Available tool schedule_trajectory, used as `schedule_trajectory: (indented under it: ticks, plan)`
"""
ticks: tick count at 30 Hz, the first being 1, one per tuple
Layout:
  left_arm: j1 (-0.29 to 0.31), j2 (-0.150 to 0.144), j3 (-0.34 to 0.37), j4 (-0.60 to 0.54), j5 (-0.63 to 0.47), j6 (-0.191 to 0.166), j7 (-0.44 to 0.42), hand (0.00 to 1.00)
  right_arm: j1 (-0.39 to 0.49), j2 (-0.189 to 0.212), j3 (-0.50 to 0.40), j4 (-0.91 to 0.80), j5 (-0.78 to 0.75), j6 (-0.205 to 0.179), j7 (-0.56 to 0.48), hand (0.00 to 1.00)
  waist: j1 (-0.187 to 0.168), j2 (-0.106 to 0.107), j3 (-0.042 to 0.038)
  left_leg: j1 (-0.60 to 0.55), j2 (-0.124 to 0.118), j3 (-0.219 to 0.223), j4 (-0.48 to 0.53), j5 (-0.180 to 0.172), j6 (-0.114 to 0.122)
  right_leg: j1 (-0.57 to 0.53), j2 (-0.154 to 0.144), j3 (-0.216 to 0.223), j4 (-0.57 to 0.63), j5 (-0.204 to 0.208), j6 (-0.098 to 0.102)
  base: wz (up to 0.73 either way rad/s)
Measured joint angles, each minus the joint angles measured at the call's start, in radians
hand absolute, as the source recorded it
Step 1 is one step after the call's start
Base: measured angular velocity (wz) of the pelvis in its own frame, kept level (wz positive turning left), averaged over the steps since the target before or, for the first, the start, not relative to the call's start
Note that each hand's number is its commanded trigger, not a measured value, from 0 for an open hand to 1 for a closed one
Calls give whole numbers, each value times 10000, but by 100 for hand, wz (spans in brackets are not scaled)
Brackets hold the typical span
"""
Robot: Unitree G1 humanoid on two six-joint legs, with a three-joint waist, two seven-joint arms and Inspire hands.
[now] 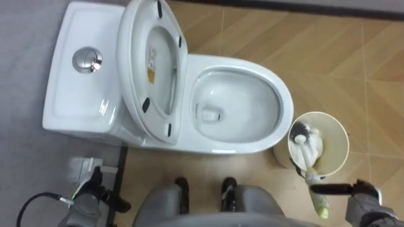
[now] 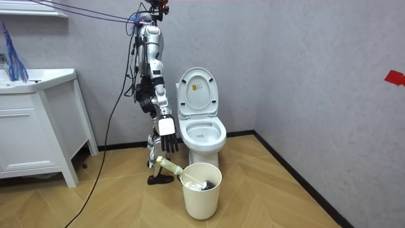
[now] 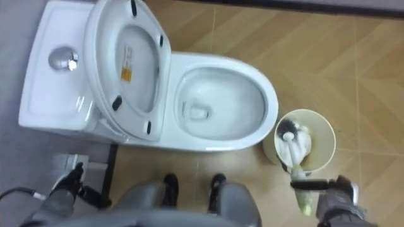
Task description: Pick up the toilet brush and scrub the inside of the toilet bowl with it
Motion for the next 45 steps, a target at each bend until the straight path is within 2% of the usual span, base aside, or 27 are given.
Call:
schedule_trajectory:
  ticks: [4, 8, 14, 16, 19, 23, 26, 29, 32, 34, 36, 37, 39, 41, 43, 45]
  plan:
    - [-281, 9, -161, 0, -456, -17, 170, 0, -132, -4, 26, 71, -33, 15, -6, 0, 61, 8, 27, -394, -36, -24, 139, -9, 15, -410, -48, -19, 164, -3, 10, 1]
    - [-556, 26, -452, -10, -456, -39, 420, 0, -238, -16, 417, 107, -18, 22, -5, 0, 221, 31, 47, -878, -45, -20, 330, -11, 24, -927, -61, 23, 514, -20, 8, 0]
    - [-827, 80, -731, -41, -823, -38, 634, 0, -589, -36, 849, 108, 277, 210, 12, 0, 251, 55, 171, -1582, -79, 40, 559, -17, 22, -1776, -125, 126, 1009, -146, -36, -1]
    - [-886, 98, -775, -62, -885, -59, 667, 0, -709, -66, 966, 98, 325, 219, 102, 0, 251, 44, 180, -1871, -89, 70, 780, -16, 22, -2124, -158, 170, 1241, -186, -58, -2]
    - [-1067, 124, -802, -60, -1123, -61, 854, 0, -857, -131, 1089, 89, 341, 233, 221, 0, 248, 48, 180, -2345, -118, 4, 1205, -65, 2, -2550, -207, 166, 1677, -347, -88, 11]
    - [-1494, 264, -1184, -42, -1248, -82, 996, 0, -1347, -318, 1165, 121, 414, 219, 223, 0, 234, 18, 200, -3197, -224, -107, 1858, -122, -13, -3439, -354, 156, 2485, -535, -148, 9]
    - [-1628, 338, -1207, -21, -1247, -207, 1037, 0, -1679, -407, 1260, 124, 460, 220, 318, 0, 315, 49, 226, -3732, -198, -280, 2403, -270, -66, -3839, -294, 67, 2889, -611, -174, 8]
    - [-1834, 388, -1278, -1, -1269, -181, 1116, 0, -1788, -572, 1564, 123, 476, 216, 494, 0, 521, 55, 251, -4440, -158, -346, 3065, -401, -69, -4457, -289, -32, 3447, -717, -216, 4]
    - [-1994, 414, -1376, -26, -1266, -71, 1263, 0, -1905, -624, 1563, 180, 487, 300, 742, 0, 558, 87, 266, -5082, -232, -441, 3583, -470, -73, -5062, -396, -75, 3985, -848, -231, 9]
    - [-2149, 407, -1391, -28, -1267, 26, 1262, 0, -2057, -647, 1562, 239, 480, 426, 888, 0, 603, 112, 286, -5486, -234, -431, 3856, -498, -70, -5475, -404, -63, 4270, -861, -244, -2]
    - [-2444, 406, -1395, -49, -1265, 24, 1261, 0, -2287, -702, 1565, 400, 527, 421, 1007, 0, 720, 129, 358, -5958, -240, -395, 4151, -499, -70, -5977, -438, -5, 4623, -879, -274, 0]
    - [-2534, 408, -1395, -109, -1265, 23, 1262, 0, -2318, -732, 1572, 435, 533, 441, 1039, 0, 726, 128, 369, -6039, -261, -374, 4202, -499, -71, -6071, -467, 21, 4717, -905, -282, 10]
    - [-2778, 401, -1408, -359, -1311, 50, 1289, 0, -2337, -978, 1666, 491, 549, 445, 1223, 0, 724, 92, 392, -6286, -404, -339, 4369, -503, -80, -6404, -639, 89, 5124, -1061, -270, 16]
    - [-2786, 415, -1414, -498, -1518, 82, 1312, 0, -2368, -1163, 1941, 489, 653, 430, 1432, 0, 706, 89, 401, -6483, -425, -297, 4488, -529, -121, -6641, -726, 101, 5327, -1124, -294, 7]
    - [-2896, 436, -1422, -515, -1697, 66, 1333, 0, -2375, -1216, 2022, 488, 632, 446, 1586, 0, 700, 57, 423, -6692, -421, -312, 4712, -543, -112, -6839, -759, 48, 5572, -1195, -387, 7]
    - [-3014, 462, -1449, -517, -1972, 20, 1391, 0, -2502, -1249, 2351, 488, 552, 456, 1812, 0, 731, 5, 457, -7092, -393, -386, 5029, -635, -206, -7207, -759, 26, 5841, -1265, -449, 0]
